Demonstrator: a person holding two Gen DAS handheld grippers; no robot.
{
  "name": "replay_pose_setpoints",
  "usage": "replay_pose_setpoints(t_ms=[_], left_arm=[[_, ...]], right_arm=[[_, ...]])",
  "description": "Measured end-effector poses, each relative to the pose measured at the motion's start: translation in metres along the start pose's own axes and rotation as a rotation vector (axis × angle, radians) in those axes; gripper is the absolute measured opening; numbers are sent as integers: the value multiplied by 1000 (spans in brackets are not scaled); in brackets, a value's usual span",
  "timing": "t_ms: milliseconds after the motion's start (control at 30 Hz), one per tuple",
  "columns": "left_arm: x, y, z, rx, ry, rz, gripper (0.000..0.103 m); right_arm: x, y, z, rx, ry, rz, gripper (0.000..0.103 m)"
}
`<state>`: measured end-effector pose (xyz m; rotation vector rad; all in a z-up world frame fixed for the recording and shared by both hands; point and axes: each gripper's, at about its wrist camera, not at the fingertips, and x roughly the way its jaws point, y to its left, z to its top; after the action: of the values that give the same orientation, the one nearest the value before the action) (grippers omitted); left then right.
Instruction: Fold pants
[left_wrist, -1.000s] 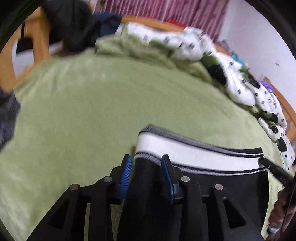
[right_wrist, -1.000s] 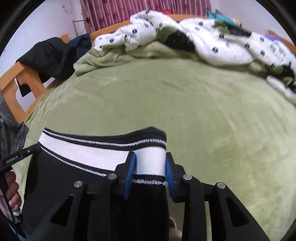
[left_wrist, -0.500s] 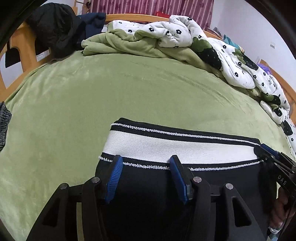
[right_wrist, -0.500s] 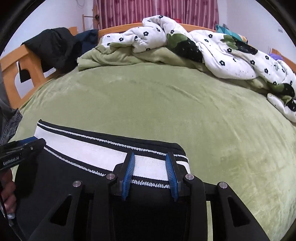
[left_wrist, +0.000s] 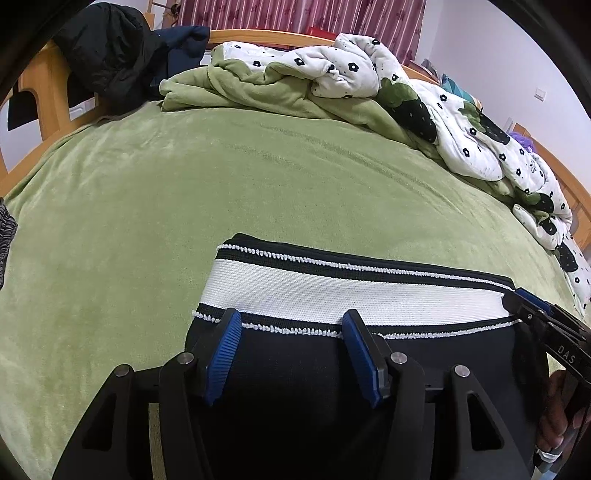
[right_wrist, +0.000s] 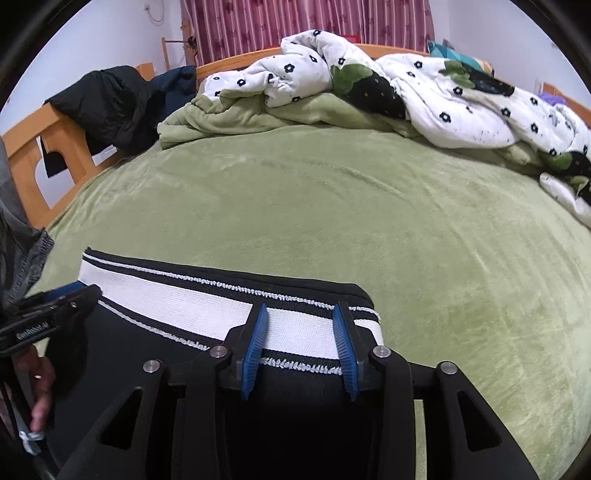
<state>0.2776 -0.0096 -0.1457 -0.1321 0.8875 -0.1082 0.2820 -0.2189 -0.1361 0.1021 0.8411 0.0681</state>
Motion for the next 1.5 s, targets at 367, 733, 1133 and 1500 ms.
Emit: replay_pose_setpoints(t_ms=[367,733,1133,1500], left_arm=[[1,7,1,-17,3,-31,57],[-13,13,11,-30,-62,-65,62],[10,22,6,-50,23,-43,66],[-1,26,1,-32,48,-53,66]], right_arm=[[-9,16,6,-68,27,-7,65],[14,-33,2,181,67,50,73],[8,-9,-3,67,15,-69,82],[-6,-1,-5,-34,30,-108,82]])
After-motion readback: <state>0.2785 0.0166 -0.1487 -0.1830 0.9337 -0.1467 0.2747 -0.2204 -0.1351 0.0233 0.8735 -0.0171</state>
